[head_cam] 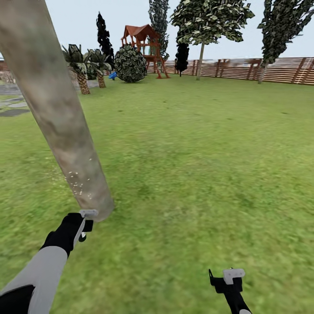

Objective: In the garden, pick up the pesticide atomizer on the floor and spray pesticide onto both trees until each tree trunk is fully covered.

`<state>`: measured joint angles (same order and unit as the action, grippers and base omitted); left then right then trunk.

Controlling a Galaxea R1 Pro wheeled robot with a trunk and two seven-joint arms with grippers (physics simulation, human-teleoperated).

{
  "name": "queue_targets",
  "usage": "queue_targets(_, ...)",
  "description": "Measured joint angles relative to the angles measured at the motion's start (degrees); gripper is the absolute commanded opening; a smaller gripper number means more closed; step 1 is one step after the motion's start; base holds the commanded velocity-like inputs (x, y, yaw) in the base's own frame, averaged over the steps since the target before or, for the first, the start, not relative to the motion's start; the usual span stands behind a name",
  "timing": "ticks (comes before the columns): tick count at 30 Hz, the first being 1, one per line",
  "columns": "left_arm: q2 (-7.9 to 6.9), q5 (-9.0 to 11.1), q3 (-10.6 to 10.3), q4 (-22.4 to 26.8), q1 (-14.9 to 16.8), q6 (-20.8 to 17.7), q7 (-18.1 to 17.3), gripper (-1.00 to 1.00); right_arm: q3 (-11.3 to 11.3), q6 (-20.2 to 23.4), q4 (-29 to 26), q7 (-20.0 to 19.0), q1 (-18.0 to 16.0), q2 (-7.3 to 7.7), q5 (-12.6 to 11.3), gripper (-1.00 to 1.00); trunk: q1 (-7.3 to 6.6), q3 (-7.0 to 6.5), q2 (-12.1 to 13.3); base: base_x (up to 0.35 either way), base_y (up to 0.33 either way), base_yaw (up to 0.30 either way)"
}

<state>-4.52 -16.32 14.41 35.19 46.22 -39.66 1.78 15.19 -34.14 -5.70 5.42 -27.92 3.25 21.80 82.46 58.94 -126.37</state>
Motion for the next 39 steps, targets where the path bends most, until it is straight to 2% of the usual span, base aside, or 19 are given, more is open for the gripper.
queue_targets(6,0.01,-0.01,-0.01,0.01,0.01,-0.01,0.03,-1.00,0.00,0.01,0.00,-0.01,0.00,0.00,0.00,1.00,-0.01,0.00,0.00,0.106,-0.237,0.272)
queue_targets(16,0.38,-0.01,-0.13,-0.49,-0.01,-0.03,-0.01,-1.00,0.02,0.01,0.00,-0.02,0.01,-0.21,-0.01,1.00,0.00,0.13,0.00,0.014,-0.014,0.276)
queue_targets(21,0.93,-0.17,-0.16,-0.45,-0.03,-0.02,-0.01,-1.00,-0.03,0.01,0.00,-0.01,0.00,-0.21,0.00,1.00,-0.03,0.31,0.00,0.250,-0.118,0.259)
queue_targets(39,1.07,-0.21,-0.17,-0.35,-0.02,0.00,-0.01,-1.00,-0.01,0.00,-0.01,-0.11,0.01,-0.09,0.18,1.00,-0.01,0.38,0.00,0.223,-0.191,0.025)
